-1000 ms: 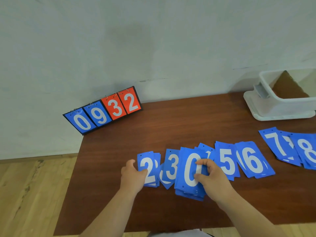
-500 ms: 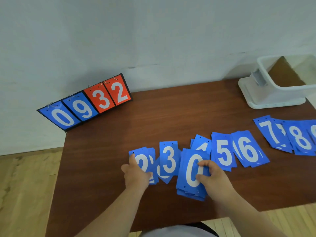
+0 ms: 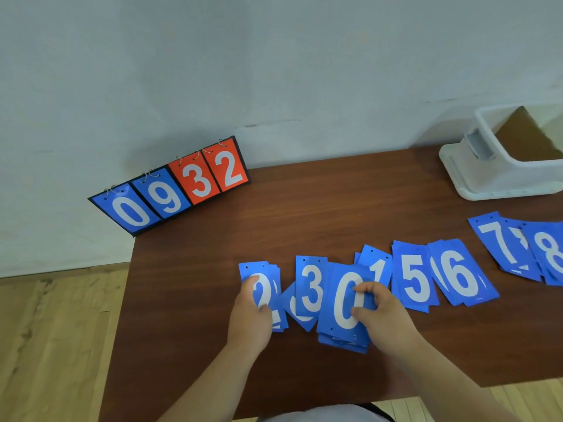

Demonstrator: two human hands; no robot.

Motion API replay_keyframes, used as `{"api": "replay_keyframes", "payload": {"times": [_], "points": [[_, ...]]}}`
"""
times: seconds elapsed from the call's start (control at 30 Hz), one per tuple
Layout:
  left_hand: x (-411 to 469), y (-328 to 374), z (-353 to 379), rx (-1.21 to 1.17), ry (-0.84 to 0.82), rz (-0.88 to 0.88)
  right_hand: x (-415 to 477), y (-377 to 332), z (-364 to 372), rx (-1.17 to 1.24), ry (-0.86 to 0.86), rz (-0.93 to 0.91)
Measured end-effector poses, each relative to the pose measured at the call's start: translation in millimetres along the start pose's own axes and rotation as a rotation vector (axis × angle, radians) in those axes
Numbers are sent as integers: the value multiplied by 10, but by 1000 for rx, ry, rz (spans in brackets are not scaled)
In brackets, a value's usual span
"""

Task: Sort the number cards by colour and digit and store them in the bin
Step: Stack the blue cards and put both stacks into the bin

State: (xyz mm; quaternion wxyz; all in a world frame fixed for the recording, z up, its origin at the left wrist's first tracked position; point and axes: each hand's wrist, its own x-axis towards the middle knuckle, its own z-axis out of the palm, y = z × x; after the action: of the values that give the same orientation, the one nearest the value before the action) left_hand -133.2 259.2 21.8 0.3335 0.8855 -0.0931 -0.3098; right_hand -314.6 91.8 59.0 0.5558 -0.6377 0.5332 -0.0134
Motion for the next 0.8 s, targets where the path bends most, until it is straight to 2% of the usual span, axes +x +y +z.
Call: {"api": "replay_keyframes", "payload": {"times": [0.2,0.3,0.47,0.53,0.67,0.8], "points": [[-60,-79,-279,125,110,34,5,-62,126,-19,-19,0],[-79,-108,-391,52,113,10,-8,-122,203,-23,-25,-3],[-109,-13,-485,-229,58,-32,-45,-259,340,-6,-52,-5],[-134,29,-483,-268,24,6,-57,-314,388,50,-73,-16],[-201,136,-435,-310,-71,88,-50,-428,459,336,-148,-2],[-285,269,-396,-416,-216,84,-62,-471,512,301,-149,-46]]}}
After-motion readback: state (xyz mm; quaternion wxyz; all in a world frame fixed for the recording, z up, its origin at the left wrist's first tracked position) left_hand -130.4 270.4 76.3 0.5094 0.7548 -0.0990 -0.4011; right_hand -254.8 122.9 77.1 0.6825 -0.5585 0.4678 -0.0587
